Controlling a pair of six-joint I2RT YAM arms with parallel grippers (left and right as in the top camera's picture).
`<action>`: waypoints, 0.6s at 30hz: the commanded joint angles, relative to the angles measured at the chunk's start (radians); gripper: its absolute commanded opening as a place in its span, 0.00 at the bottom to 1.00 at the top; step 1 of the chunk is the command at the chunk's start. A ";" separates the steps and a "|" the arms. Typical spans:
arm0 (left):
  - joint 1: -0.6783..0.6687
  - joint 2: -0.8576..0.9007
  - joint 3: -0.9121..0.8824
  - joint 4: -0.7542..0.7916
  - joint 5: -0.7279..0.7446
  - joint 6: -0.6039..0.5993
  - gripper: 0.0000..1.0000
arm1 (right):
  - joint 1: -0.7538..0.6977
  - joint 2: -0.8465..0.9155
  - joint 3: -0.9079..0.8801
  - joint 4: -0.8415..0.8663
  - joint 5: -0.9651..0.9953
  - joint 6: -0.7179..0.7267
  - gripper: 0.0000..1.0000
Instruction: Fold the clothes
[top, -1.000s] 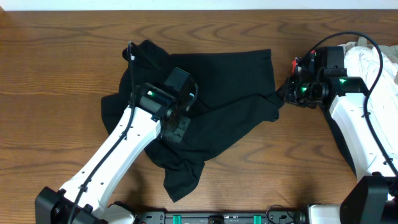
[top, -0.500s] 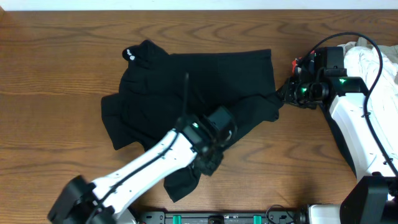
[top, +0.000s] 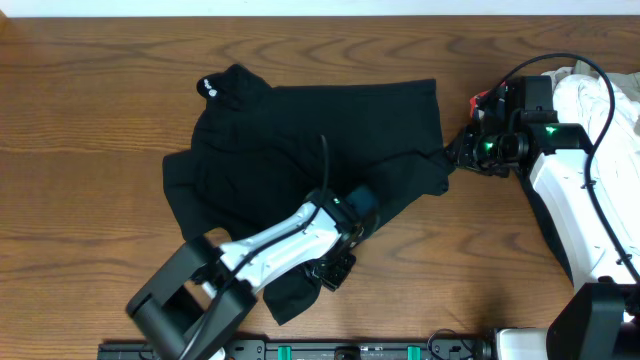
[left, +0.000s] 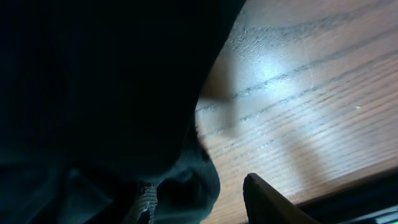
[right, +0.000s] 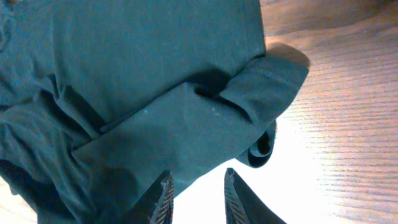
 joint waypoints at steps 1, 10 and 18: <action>0.003 0.005 -0.002 0.010 0.028 0.056 0.50 | -0.003 0.001 0.018 0.000 0.003 -0.014 0.26; 0.004 0.010 -0.002 0.055 -0.045 0.080 0.51 | -0.003 0.001 0.018 0.000 0.002 -0.007 0.26; 0.004 0.002 0.008 0.036 -0.044 0.084 0.06 | -0.003 0.001 0.018 -0.001 0.002 -0.007 0.26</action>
